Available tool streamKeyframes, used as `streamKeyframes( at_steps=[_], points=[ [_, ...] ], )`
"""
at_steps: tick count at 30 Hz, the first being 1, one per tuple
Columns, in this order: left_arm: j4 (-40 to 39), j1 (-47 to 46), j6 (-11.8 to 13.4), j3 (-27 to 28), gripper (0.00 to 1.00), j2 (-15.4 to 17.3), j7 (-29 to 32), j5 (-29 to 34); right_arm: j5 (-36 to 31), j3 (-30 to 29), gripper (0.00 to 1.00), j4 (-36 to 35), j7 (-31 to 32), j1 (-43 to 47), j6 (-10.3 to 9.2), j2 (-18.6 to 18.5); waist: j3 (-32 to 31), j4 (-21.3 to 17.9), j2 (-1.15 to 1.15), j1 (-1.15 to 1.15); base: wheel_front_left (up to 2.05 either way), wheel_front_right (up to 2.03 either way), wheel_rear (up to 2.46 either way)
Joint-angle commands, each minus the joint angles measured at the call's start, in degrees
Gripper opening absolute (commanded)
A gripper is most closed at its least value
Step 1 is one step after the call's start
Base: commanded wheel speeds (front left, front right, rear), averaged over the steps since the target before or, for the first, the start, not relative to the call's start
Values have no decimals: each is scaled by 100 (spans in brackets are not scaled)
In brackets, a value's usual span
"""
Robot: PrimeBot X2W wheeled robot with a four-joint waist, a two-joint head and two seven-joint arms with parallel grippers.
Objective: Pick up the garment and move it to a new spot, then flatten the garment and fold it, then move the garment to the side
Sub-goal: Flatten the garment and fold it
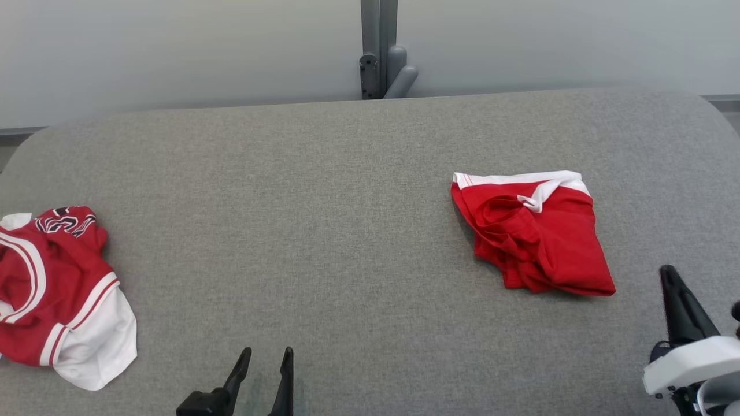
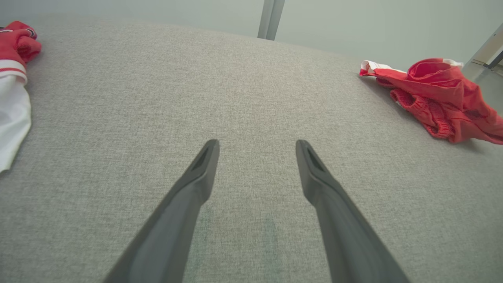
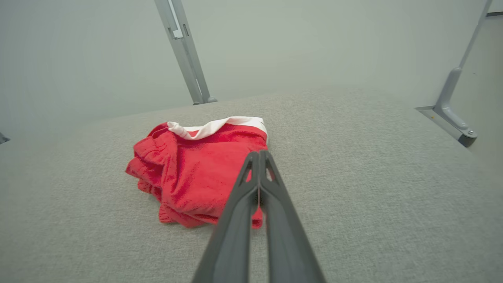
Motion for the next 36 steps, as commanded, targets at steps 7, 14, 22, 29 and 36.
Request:
streamKeyframes(
  at_steps=[7,14,22,29,36],
  points=[
    [92,84,-104,46,100,-127,-2,215,-523,-652,0,1054,-1069,183,1,390,-150,125,0,0,0,0,0],
    [36,-67,-185,154,100,-215,-1,314,-757,-519,0,1530,-1217,-388,2,501,40,160,0,0,0,0,0],
    [43,-329,-281,188,100,-262,-1,448,-992,211,0,2234,-1213,-1526,0,400,479,152,0,0,0,0,0],
    [101,-535,-343,167,100,-284,-2,523,-1107,707,0,2975,-1214,-2222,0,418,664,328,0,0,0,0,0],
    [113,-571,-346,282,100,-300,-2,563,-1025,1288,0,2951,-1215,-2081,0,480,635,519,0,0,0,0,0]
  ],
)
